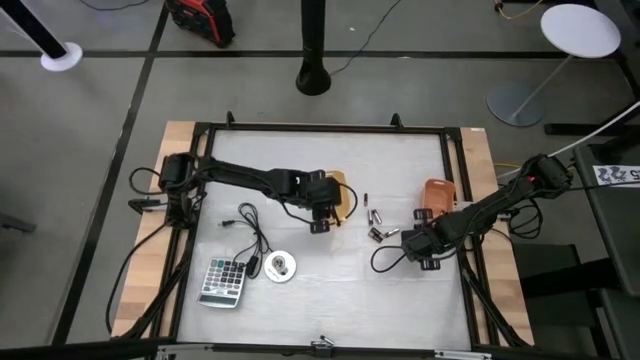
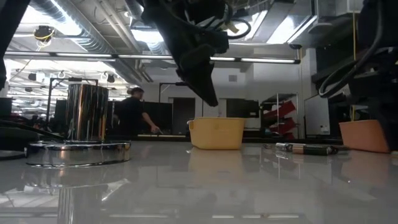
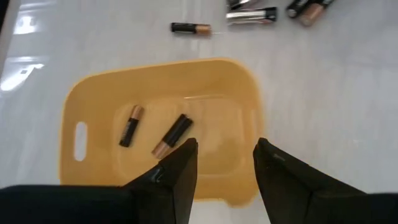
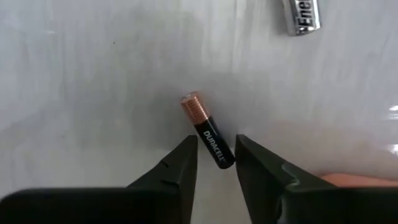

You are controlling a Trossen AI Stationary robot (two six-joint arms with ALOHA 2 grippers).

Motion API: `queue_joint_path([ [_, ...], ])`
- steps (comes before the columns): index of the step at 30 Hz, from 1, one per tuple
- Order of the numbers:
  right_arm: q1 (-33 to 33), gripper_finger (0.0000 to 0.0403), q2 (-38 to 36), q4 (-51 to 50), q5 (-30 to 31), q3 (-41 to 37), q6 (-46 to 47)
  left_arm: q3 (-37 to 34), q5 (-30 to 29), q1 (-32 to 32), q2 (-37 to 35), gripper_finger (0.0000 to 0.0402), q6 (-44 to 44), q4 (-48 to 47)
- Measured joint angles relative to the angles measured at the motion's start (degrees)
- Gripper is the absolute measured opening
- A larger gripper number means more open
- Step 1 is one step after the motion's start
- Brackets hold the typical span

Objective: Sort batteries
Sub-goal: Put the black battery into the yellow bin

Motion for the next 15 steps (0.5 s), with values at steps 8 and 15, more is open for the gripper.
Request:
queue_joint_path([
  [8,0.0,0.0015,0.04,0.79,-0.79,-0.04,0.03,0.0,0.02,-2.57,0.0,0.0145,-0.02,0.0],
  [15,0.0,0.0013,0.28,0.05,-0.87,1.63,0.09,0.02,0.0,-4.25,-0.23,0.0145,-1.11,-0.05],
])
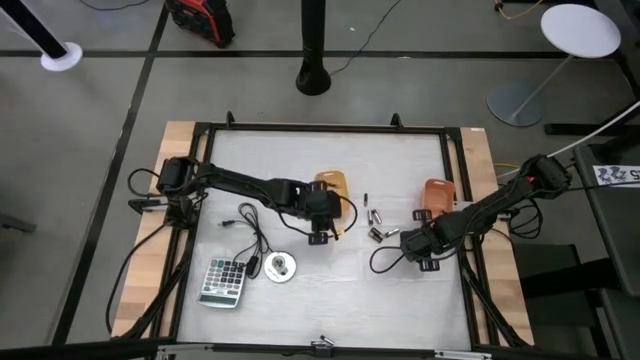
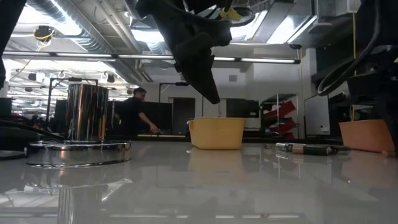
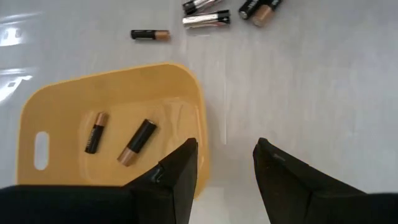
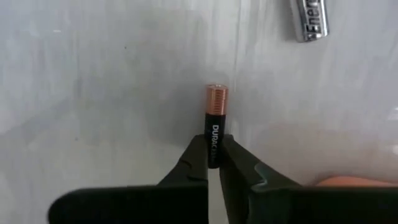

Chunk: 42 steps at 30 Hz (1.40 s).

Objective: Sort batteries
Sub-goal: Put the black battery into the yellow bin

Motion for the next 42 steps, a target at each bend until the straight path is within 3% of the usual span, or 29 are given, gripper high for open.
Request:
queue_joint_path([
  [22,0.04,0.0001,-0.07,6.41,1.28,2.84,-2.62,0.02,0.0,-1.68,-2.84,0.0145,-1.95,0.27],
  [32,-0.09,0.0,-0.09,6.78,9.14,6.98,-6.19,0.02,0.0,-2.69,-3.97,0.0145,-2.57,-0.2],
  [37,-3.59,0.0,-0.13,8.13,13.16,9.34,-10.03,0.02,0.0,-3.38,-6.41,0.0145,-4.1,-0.21],
  [42,-9.57,0.0,-0.13,17.36,13.58,9.57,-18.32,0.02,0.01,-4.44,-9.09,0.0145,-4.65,-0.44],
])
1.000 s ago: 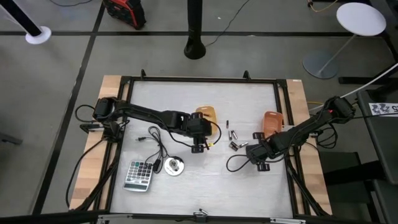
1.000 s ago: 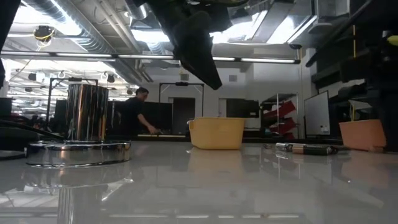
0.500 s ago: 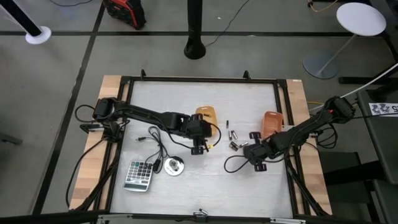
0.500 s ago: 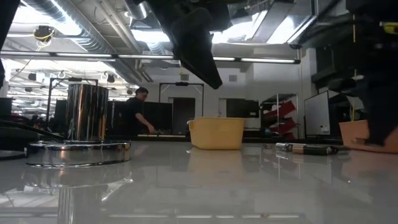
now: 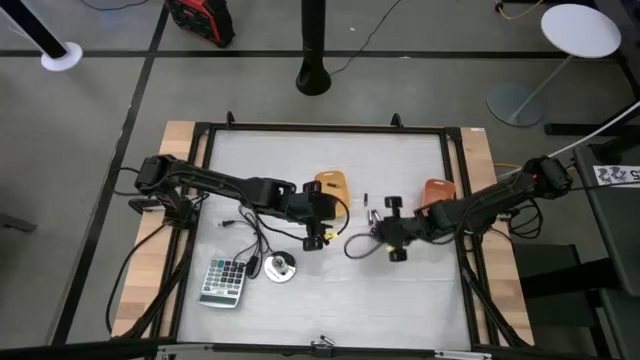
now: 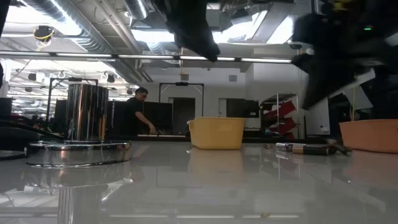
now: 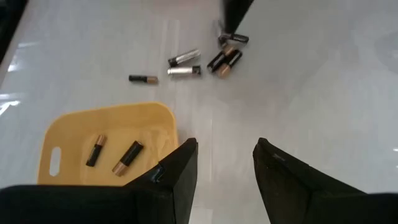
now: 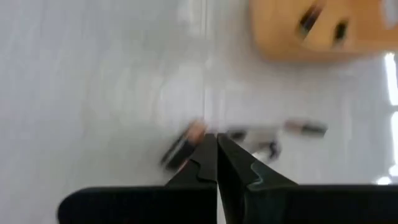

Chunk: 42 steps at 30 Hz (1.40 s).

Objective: Sort batteries
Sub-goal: Put the black battery into the yellow bin

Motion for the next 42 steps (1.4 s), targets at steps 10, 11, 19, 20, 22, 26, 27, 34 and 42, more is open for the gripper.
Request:
queue_joint_path([
  [10,-6.11,0.0,-0.13,1.1,-8.98,0.05,-4.2,0.0,-0.01,-2.01,0.29,0.0145,-1.44,0.93],
  [11,-5.87,0.0,-0.32,-0.55,-10.83,0.21,-4.16,0.0,0.01,-2.07,0.96,0.0145,-2.07,1.19],
  [19,0.89,0.0001,-0.94,-18.86,-16.33,4.7,-1.7,0.0,0.05,-2.14,5.16,0.0145,-1.14,6.95],
  [20,1.78,0.0001,-0.94,-20.51,-17.46,4.54,-0.73,0.0,0.06,-2.14,5.36,0.0145,-1.13,6.79],
  [22,3.46,0.0001,-0.92,-23.64,-19.26,3.9,0.69,0.0,0.05,-2.11,5.41,0.0145,-1.17,6.28],
  [26,6.24,0.0018,-0.9,-26.46,-20.06,2.72,3.02,0.0,0.04,-2.1,5.41,0.0145,-1.15,6.61],
  [27,6.63,0.0028,-0.9,-27.1,-20.12,2.43,3.76,0.0,0.04,-2.1,5.41,0.0145,-1.15,6.61],
  [34,8.59,0.0114,-0.9,-31.93,-23.27,-1.8,4.78,0.0,0.04,-2.1,5.41,0.0145,-1.61,6.56],
  [42,11.86,0.0147,-0.42,-30.75,-23.62,-5.31,4.38,0.0,0.04,-2.1,5.41,0.0145,-1.61,6.53],
])
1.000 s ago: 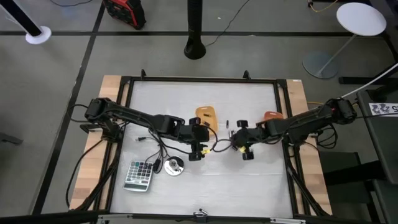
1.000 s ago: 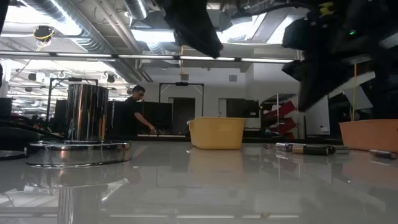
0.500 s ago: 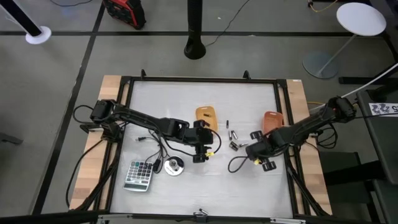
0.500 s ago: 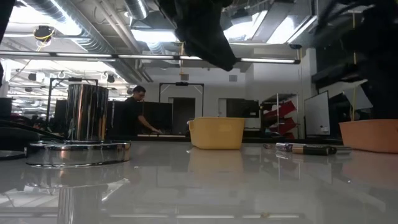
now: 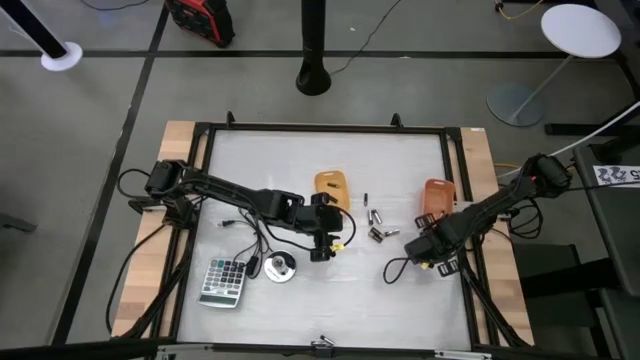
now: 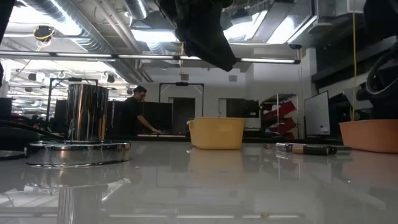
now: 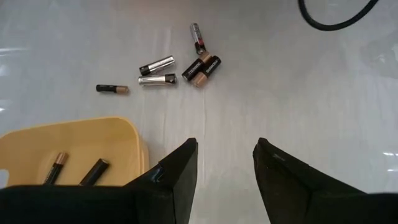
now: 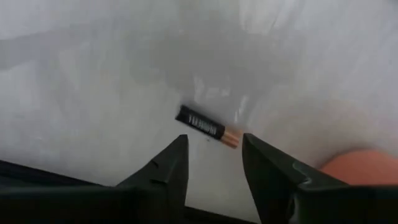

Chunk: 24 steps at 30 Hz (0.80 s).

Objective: Sort batteries
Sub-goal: Put the black battery into the yellow bin

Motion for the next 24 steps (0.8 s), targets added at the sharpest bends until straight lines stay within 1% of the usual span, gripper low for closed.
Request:
queue_joint_path([
  [5,0.54,0.0147,1.37,-0.16,0.05,0.0,0.02,0.0,0.0,0.0,0.0,0.0145,0.0,-0.01],
  [8,0.53,0.0147,3.77,-0.15,-0.17,0.0,-0.21,0.0,0.0,0.0,0.0,0.0145,-0.07,0.0],
  [12,0.55,0.0147,7.25,-0.18,-2.22,0.04,-0.77,0.0,0.0,0.0,0.0,0.0145,-0.15,-0.02],
  [17,0.43,0.0147,11.0,0.53,-1.67,0.16,-0.46,0.0,0.0,0.0,0.0,0.0145,0.02,-0.02],
  [24,0.42,0.0142,12.11,1.11,-1.54,0.26,0.66,0.0,0.0,0.0,0.0,0.0145,0.02,-0.04],
])
